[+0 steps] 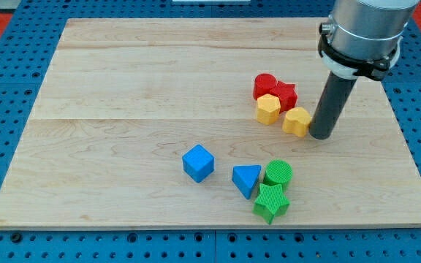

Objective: Move green star towards bottom left

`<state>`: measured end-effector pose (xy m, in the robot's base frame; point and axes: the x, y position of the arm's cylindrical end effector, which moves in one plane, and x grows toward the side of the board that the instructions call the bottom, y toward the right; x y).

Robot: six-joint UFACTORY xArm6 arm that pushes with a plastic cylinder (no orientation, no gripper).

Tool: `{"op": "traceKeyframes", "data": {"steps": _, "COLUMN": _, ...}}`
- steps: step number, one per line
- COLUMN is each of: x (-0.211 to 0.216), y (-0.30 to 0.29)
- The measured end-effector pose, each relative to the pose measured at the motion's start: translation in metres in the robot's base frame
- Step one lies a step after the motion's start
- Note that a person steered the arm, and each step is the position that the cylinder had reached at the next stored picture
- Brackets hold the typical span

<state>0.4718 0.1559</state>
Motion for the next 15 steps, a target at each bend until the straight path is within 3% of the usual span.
{"op": "traceKeyframes", "data": {"steps": 2, "x": -0.006, "y": -0.008}}
{"op": "traceKeyframes", "data": {"steps": 3, "x": 0.054, "y": 0.02}}
{"op": "traceKeyframes", "data": {"steps": 5, "x": 0.098, "y": -0.038}}
{"op": "traceKeyframes", "data": {"steps": 7, "x": 0.107, "y": -0.125}}
{"op": "traceKeyframes", "data": {"steps": 8, "x": 0.105, "y": -0.116}}
{"op": "traceKeyframes", "data": {"steps": 9, "x": 0.099, "y": -0.041}}
{"op": "traceKeyframes", "data": {"steps": 10, "x": 0.147, "y": -0.029}}
{"op": "traceKeyframes", "data": {"steps": 11, "x": 0.146, "y": -0.03}}
{"op": "traceKeyframes", "data": {"steps": 13, "x": 0.147, "y": -0.062}}
{"op": "traceKeyframes", "data": {"steps": 15, "x": 0.147, "y": -0.205}}
